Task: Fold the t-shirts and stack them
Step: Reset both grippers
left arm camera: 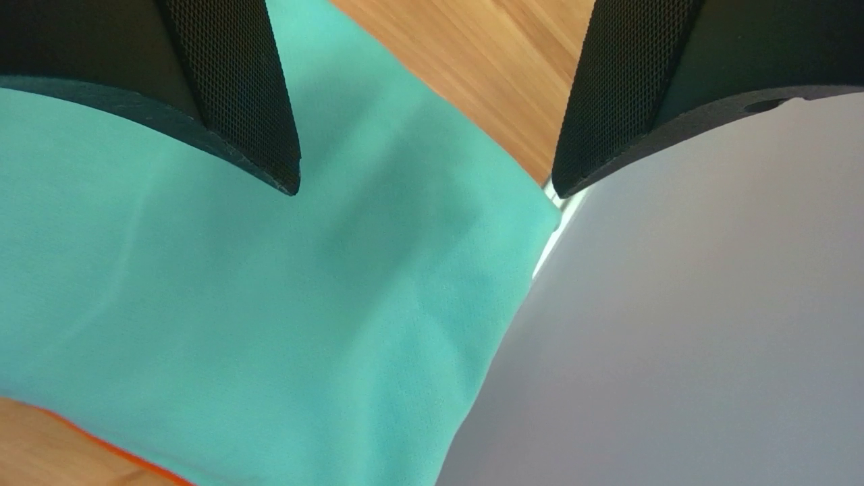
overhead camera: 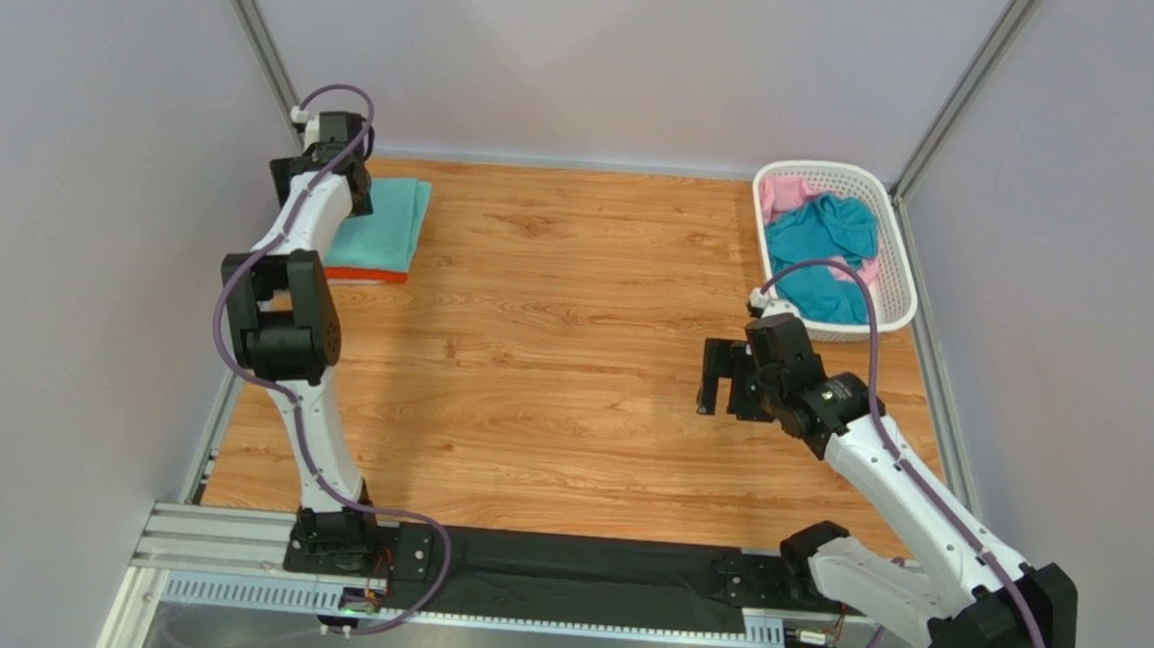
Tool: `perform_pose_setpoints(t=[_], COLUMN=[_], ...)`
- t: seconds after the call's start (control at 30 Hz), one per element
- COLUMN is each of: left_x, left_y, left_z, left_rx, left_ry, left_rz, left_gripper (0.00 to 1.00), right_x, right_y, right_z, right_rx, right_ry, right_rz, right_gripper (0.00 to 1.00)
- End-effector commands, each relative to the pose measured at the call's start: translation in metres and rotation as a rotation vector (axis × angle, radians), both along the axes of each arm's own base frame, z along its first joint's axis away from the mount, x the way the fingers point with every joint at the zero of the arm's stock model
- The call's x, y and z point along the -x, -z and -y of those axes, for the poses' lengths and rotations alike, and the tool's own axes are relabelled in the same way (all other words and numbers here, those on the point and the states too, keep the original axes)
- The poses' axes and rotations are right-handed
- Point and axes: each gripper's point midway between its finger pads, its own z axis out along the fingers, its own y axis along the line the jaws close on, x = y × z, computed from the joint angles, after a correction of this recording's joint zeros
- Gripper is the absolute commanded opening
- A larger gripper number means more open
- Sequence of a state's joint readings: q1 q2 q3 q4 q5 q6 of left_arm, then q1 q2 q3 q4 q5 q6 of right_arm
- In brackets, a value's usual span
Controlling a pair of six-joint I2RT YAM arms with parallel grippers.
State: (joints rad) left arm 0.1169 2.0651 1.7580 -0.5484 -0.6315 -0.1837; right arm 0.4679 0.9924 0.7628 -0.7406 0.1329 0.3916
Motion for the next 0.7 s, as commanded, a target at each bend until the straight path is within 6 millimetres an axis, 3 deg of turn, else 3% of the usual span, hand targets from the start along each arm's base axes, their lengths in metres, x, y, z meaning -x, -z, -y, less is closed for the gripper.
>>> perform_pose_setpoints(t=[0.0, 0.2, 0.3, 0.37, 0.4, 0.43, 0.47, 0.5, 0.53, 0.57, 0.6, 0.63, 0.67], left_x=[0.003, 0.015, 0.018, 0.027, 0.036, 0.043, 0.05, 0.065, 0.077, 0.087, 0.105, 0.119, 0.133], left_y=[-0.058, -0.044, -0.046, -0.061, -0.055, -0.072, -0.077, -0.066, -0.083, -0.084, -0.065, -0.081, -0.08], left_z=[0.022, 0.079, 0.109, 0.125, 0.144, 0.152, 0.157, 0.173, 0.179, 0.186, 0.198, 0.202, 0.211], left_rx=[0.133, 0.397, 0.41, 0.421, 0.424, 0.422, 0.406, 0.406, 0.408, 0.416, 0.437, 0.444, 0.453], left_ry=[0.0, 0.09, 0.153, 0.185, 0.22, 0.25, 0.261, 0.282, 0.299, 0.314, 0.33, 0.348, 0.364], left_rz=[0.201, 0.21, 0.246, 0.278, 0.258, 0.302, 0.313, 0.286, 0.337, 0.348, 0.315, 0.377, 0.386], left_gripper=[1.0, 1.0, 1.0, 1.0, 1.0, 1.0, 1.0, 1.0, 1.0, 1.0, 1.0, 1.0, 1.0], right_x=[-0.012, -0.011, -0.011, -0.01, -0.01, -0.009, -0.01, -0.01, -0.009, -0.01, -0.009, -0.008, -0.008], right_y=[-0.027, -0.032, -0.034, -0.037, -0.038, -0.037, -0.039, -0.039, -0.038, -0.037, -0.039, -0.036, -0.036], right_z=[-0.004, -0.005, -0.005, -0.005, -0.004, -0.002, 0.001, 0.003, 0.006, 0.01, 0.011, 0.014, 0.017], right_rx=[-0.036, -0.059, -0.068, -0.076, -0.078, -0.077, -0.072, -0.072, -0.066, -0.054, -0.059, -0.054, -0.046], right_ry=[0.003, 0.0, 0.002, 0.01, 0.019, 0.029, 0.044, 0.058, 0.068, 0.087, 0.097, 0.107, 0.123], right_rz=[0.093, 0.115, 0.124, 0.134, 0.139, 0.143, 0.159, 0.164, 0.168, 0.176, 0.188, 0.184, 0.191], right_gripper=[1.0, 1.0, 1.0, 1.0, 1.0, 1.0, 1.0, 1.0, 1.0, 1.0, 1.0, 1.0, 1.0])
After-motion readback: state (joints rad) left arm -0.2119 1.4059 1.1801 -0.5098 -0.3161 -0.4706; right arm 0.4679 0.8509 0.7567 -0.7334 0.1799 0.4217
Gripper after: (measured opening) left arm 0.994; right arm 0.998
